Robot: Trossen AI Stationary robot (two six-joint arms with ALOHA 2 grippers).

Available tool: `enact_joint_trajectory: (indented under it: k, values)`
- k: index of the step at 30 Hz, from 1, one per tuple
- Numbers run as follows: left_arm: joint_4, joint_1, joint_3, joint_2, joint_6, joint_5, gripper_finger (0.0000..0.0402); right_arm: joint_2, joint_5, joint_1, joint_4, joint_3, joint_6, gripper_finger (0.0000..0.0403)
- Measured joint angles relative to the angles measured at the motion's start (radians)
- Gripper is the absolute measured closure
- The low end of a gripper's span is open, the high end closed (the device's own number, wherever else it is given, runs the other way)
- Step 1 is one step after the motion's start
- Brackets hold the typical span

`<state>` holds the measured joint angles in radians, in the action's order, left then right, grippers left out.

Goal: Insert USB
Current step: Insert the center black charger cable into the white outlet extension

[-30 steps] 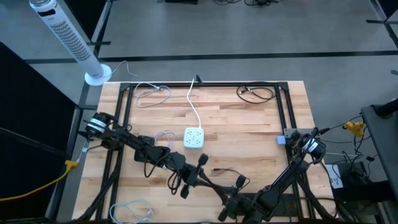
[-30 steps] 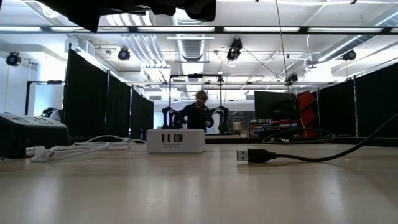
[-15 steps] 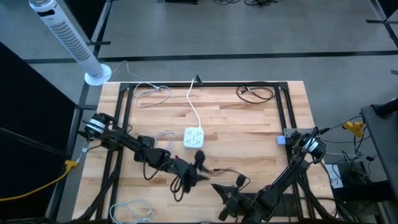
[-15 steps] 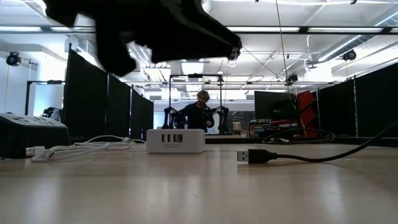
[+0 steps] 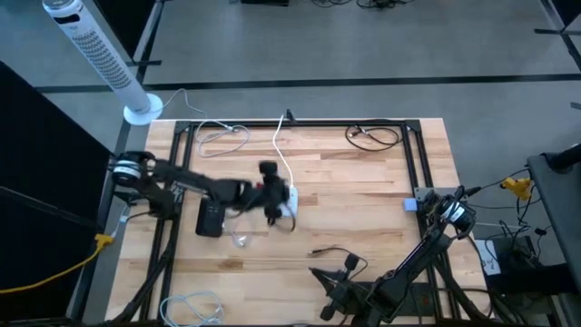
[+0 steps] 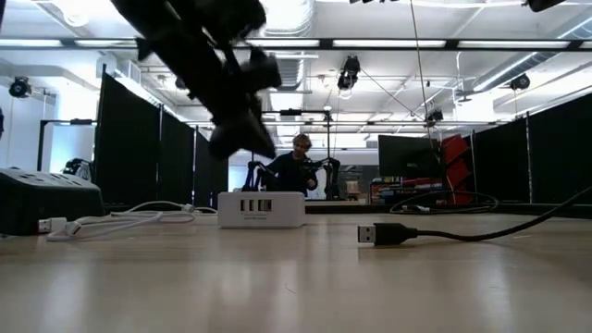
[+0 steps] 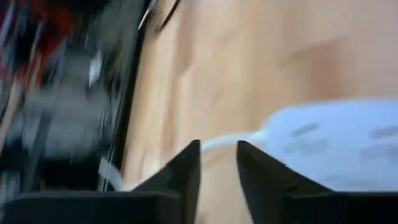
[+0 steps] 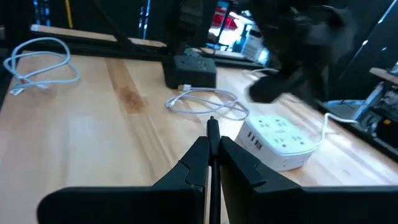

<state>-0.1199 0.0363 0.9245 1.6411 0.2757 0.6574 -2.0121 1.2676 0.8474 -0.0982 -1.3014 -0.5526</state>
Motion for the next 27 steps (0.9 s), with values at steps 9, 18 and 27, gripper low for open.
enact_joint_trajectory:
  k: [9, 18, 27]
  values:
    - [-0.141, -0.146, -0.007, 0.017, -0.111, -0.177, 0.0394, 0.0, -0.029, 0.003, -0.001, 0.002, -0.034, 0.0391]
    - [-0.076, -0.244, -0.009, 0.122, -0.026, -0.4, 0.0401, -0.001, -0.068, 0.009, 0.003, 0.014, -0.085, 0.0391]
    - [-0.131, -0.188, -0.01, 0.13, -0.103, -0.566, 0.0401, -0.053, -0.084, -0.035, 0.052, 0.106, -0.306, 0.0391]
